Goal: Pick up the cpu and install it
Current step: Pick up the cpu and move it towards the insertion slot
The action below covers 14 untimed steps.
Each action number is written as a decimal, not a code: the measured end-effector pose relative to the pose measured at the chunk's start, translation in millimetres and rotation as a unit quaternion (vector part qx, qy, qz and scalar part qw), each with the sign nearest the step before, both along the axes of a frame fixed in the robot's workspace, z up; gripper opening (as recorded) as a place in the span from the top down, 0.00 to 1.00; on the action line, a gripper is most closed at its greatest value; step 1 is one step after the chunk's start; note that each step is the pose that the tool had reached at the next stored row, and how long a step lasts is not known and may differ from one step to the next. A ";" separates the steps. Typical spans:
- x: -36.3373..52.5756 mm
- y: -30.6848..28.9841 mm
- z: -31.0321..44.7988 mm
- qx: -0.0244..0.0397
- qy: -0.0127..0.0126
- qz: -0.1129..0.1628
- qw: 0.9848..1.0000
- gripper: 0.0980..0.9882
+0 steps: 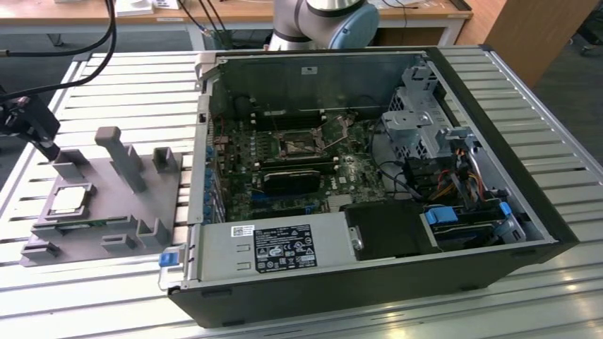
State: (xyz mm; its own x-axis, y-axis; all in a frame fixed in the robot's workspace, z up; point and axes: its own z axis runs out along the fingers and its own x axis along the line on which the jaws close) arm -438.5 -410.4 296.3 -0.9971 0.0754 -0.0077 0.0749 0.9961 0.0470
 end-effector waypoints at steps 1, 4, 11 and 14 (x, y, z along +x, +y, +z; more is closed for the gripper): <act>0.0 0.0 -0.4 0.000 0.000 0.000 1.000 0.19; 0.0 0.0 -1.7 0.000 0.000 0.000 1.000 0.19; 0.0 0.0 -4.5 0.000 0.000 0.000 1.000 0.11; -0.1 0.0 -6.8 0.000 0.000 0.000 1.000 0.04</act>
